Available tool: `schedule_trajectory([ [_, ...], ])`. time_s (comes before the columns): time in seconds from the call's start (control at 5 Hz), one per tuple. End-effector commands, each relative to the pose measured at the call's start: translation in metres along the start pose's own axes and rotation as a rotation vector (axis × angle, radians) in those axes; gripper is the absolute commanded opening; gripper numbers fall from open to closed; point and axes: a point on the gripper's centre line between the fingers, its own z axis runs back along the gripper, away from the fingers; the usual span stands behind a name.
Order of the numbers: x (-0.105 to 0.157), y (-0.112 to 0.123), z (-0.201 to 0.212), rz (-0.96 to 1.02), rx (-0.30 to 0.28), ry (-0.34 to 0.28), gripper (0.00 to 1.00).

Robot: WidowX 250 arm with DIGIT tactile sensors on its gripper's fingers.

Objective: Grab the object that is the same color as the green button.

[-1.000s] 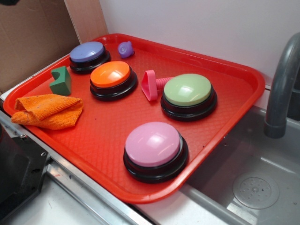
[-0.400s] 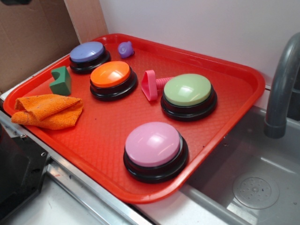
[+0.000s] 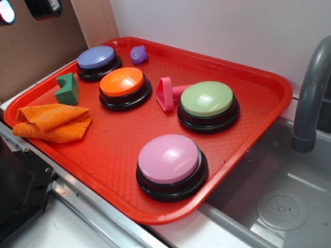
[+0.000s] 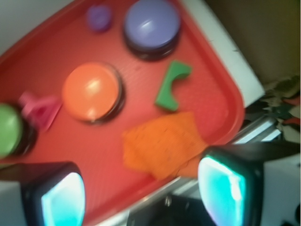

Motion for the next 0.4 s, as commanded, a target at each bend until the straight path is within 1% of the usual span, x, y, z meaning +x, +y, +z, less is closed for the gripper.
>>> schedule_trajectory([
  [0.0, 0.028, 0.032, -0.039, 0.273, 0.028, -0.101, 1.00],
  [0.2, 0.042, 0.039, -0.061, 0.317, 0.055, -0.104, 1.00],
])
